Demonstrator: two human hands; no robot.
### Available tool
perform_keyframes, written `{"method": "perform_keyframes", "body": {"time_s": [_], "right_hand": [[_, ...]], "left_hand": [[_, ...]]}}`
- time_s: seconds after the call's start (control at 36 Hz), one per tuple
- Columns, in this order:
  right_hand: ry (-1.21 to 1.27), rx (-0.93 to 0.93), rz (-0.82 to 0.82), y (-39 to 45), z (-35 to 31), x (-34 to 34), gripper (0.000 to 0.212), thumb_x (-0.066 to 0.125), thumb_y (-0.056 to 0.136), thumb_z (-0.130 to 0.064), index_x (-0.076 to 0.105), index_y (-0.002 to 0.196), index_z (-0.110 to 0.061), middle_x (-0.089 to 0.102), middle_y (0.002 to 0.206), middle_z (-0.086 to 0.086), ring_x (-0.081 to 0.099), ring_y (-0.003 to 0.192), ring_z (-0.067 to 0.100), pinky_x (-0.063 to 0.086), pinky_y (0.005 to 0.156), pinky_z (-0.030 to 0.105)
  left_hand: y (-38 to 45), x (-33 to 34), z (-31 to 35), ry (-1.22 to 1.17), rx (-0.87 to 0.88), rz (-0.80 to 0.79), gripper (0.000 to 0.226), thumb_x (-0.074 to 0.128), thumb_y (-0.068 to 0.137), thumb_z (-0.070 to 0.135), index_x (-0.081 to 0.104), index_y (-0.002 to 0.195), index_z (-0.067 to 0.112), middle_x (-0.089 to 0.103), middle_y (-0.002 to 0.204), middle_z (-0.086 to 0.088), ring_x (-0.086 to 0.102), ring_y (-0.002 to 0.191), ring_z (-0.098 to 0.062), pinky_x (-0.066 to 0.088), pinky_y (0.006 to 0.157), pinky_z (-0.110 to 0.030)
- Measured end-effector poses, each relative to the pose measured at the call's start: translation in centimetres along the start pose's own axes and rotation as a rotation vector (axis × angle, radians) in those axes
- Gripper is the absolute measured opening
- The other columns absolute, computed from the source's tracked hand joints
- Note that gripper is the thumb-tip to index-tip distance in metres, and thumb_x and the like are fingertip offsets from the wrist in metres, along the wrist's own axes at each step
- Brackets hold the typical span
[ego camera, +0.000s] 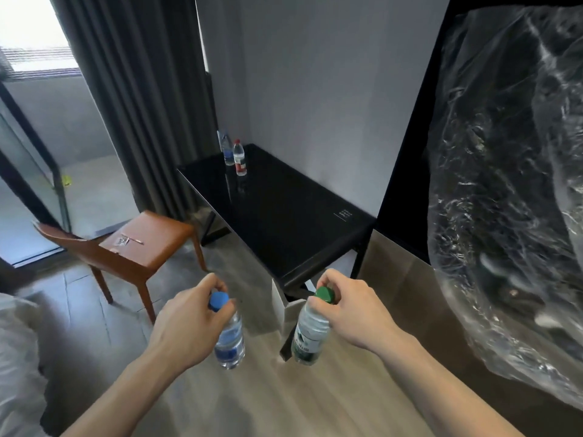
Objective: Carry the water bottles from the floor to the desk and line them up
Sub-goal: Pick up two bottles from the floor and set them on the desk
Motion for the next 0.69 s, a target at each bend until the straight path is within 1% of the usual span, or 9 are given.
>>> {"method": "perform_keyframes", "body": {"time_s": [0.08, 0.14, 0.28, 0.33, 0.39, 0.47, 0.56, 0.61, 0.69], "right_hand": [[0.026, 0.009, 0.018, 3.8, -0.7, 0.6, 0.024, 0.066, 0.088, -0.047, 0.053, 0.082, -0.027, 0.061, 0.066, -0.001, 0.047, 0.054, 0.009, 0.042, 0.053, 0.029], [0.027, 0.01, 0.02, 6.5, -1.0, 1.1, 0.024, 0.067, 0.087, -0.047, 0.054, 0.082, -0.027, 0.06, 0.065, -0.002, 0.048, 0.054, 0.009, 0.042, 0.054, 0.028], [0.033, 0.013, -0.013, 14.0, -1.3, 2.6, 0.026, 0.067, 0.085, -0.051, 0.052, 0.081, -0.029, 0.057, 0.061, -0.003, 0.047, 0.052, 0.009, 0.039, 0.052, 0.028], [0.036, 0.014, -0.014, 17.2, -1.4, 3.1, 0.027, 0.067, 0.085, -0.053, 0.052, 0.081, -0.031, 0.06, 0.064, -0.001, 0.048, 0.052, 0.009, 0.039, 0.052, 0.028], [0.042, 0.022, -0.025, 20.6, -1.7, 3.4, 0.027, 0.067, 0.085, -0.053, 0.052, 0.083, -0.031, 0.061, 0.066, 0.0, 0.047, 0.051, 0.009, 0.039, 0.051, 0.03], [0.057, 0.023, -0.058, 25.4, -2.5, 3.8, 0.027, 0.066, 0.087, -0.053, 0.052, 0.087, -0.03, 0.057, 0.063, -0.001, 0.046, 0.051, 0.009, 0.04, 0.052, 0.031], [0.049, 0.003, -0.066, 30.1, -3.9, 3.8, 0.025, 0.067, 0.088, -0.051, 0.052, 0.087, -0.031, 0.063, 0.069, 0.004, 0.047, 0.051, 0.008, 0.042, 0.052, 0.035], [0.043, 0.001, -0.066, 33.0, -4.8, 4.0, 0.024, 0.068, 0.087, -0.051, 0.053, 0.087, -0.033, 0.066, 0.073, 0.005, 0.048, 0.052, 0.008, 0.042, 0.051, 0.032], [0.036, 0.005, -0.064, 36.9, -6.1, 4.5, 0.023, 0.068, 0.087, -0.052, 0.053, 0.087, -0.034, 0.066, 0.074, 0.003, 0.05, 0.054, 0.007, 0.043, 0.051, 0.029]], "left_hand": [[4.1, -0.2, -1.6, -0.01, 0.018, -0.015, 0.016, 0.06, 0.091, 0.045, 0.048, 0.09, 0.035, 0.062, 0.063, 0.008, 0.061, 0.057, -0.01, 0.054, 0.055, -0.034], [6.9, -0.4, -2.4, -0.023, 0.021, -0.005, 0.015, 0.06, 0.09, 0.044, 0.049, 0.089, 0.034, 0.061, 0.06, 0.007, 0.06, 0.058, -0.011, 0.054, 0.057, -0.038], [14.2, 0.0, -3.7, -0.054, 0.022, -0.013, 0.015, 0.062, 0.089, 0.042, 0.049, 0.088, 0.034, 0.061, 0.06, 0.006, 0.059, 0.057, -0.011, 0.053, 0.056, -0.037], [17.2, 0.0, -4.2, -0.041, 0.024, -0.019, 0.016, 0.062, 0.089, 0.042, 0.049, 0.087, 0.033, 0.06, 0.06, 0.005, 0.058, 0.057, -0.01, 0.049, 0.053, -0.033], [20.4, -0.4, -4.6, -0.024, 0.023, -0.024, 0.019, 0.064, 0.09, 0.039, 0.047, 0.084, 0.033, 0.057, 0.059, 0.005, 0.056, 0.056, -0.01, 0.041, 0.05, -0.028], [24.8, -0.9, -5.3, -0.033, 0.022, -0.017, 0.023, 0.065, 0.088, 0.037, 0.044, 0.08, 0.033, 0.055, 0.057, 0.005, 0.053, 0.055, -0.007, 0.036, 0.05, -0.027], [28.9, -1.6, -6.4, -0.033, 0.009, -0.003, 0.017, 0.063, 0.088, 0.038, 0.047, 0.084, 0.033, 0.059, 0.061, 0.008, 0.055, 0.056, -0.006, 0.04, 0.051, -0.028], [31.4, -2.0, -7.3, -0.031, 0.001, -0.003, 0.013, 0.061, 0.089, 0.04, 0.05, 0.089, 0.033, 0.063, 0.066, 0.008, 0.058, 0.059, -0.008, 0.044, 0.053, -0.028], [35.2, -2.5, -9.1, -0.043, -0.006, 0.004, 0.014, 0.061, 0.088, 0.039, 0.049, 0.089, 0.032, 0.063, 0.065, 0.007, 0.058, 0.06, -0.01, 0.047, 0.056, -0.034]]}}
Point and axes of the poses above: each hand's wrist, its own y-axis towards the middle knuckle, its own x-axis out of the palm, z = x × y, the point moved 5 cm from there along y, towards the middle knuckle
